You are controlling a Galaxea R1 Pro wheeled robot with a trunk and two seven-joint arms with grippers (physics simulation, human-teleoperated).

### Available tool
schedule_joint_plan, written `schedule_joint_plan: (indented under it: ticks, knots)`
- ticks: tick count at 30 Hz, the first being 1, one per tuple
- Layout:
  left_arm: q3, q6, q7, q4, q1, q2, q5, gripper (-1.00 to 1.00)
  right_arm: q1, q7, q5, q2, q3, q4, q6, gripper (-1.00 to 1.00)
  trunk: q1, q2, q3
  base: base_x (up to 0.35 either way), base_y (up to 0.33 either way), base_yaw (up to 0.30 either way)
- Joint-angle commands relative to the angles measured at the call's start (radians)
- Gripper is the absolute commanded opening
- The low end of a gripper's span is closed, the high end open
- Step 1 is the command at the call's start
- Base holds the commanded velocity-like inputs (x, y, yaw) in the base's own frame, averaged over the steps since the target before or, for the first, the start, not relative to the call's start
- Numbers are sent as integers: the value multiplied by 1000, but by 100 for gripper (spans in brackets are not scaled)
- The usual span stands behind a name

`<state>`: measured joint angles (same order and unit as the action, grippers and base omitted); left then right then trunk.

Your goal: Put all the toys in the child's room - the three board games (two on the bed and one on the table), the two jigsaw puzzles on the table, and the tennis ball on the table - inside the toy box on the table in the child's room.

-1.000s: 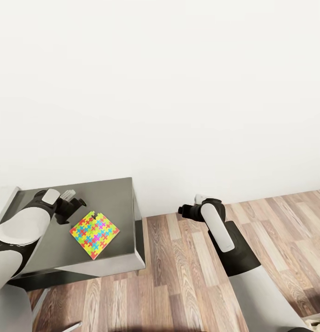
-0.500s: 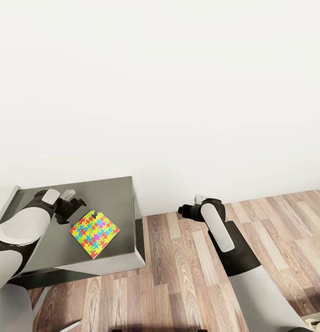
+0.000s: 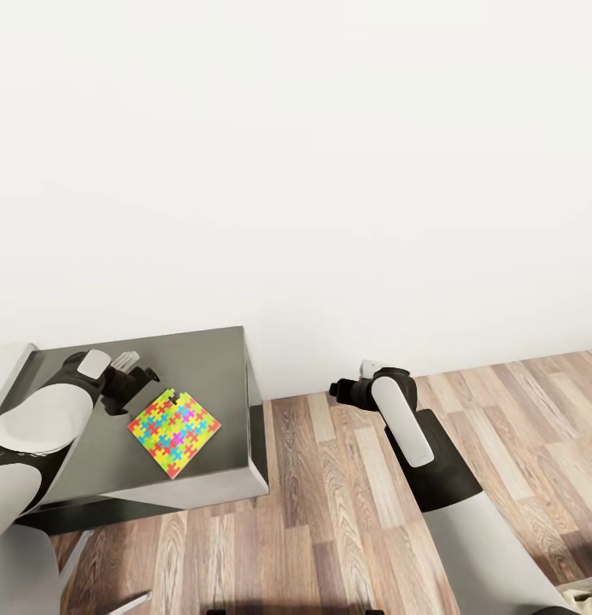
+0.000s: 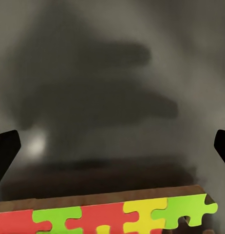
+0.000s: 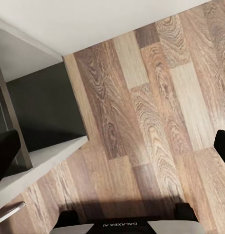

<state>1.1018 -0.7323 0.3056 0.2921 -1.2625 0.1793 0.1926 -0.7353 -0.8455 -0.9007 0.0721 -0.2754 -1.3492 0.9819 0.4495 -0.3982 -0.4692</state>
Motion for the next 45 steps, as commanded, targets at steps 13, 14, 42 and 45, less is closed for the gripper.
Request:
schedule_joint_plan:
  ticks: [13,14,42,45]
  knots:
    - [7,-4,-1,1,-2,1,10,100,-1,-10,-12,3,-1,-1,3,100,1,-2,-2,-4,-6,0]
    - [7,-4,-1,1,-2,1,10,100,-1,-10,-13,4,-1,-1,3,100,1,-2,-2,0,0,0]
    - [4,-4,0,1,-2,0,10,100,-1,-10,-9,5,-2,0,5,100,1,-2,-12,-20,0,0]
    - [5,-4,0,1,-2,0,10,100,-1,-10,-10,3,-2,1,6,100,1,-2,-12,-4,0,0]
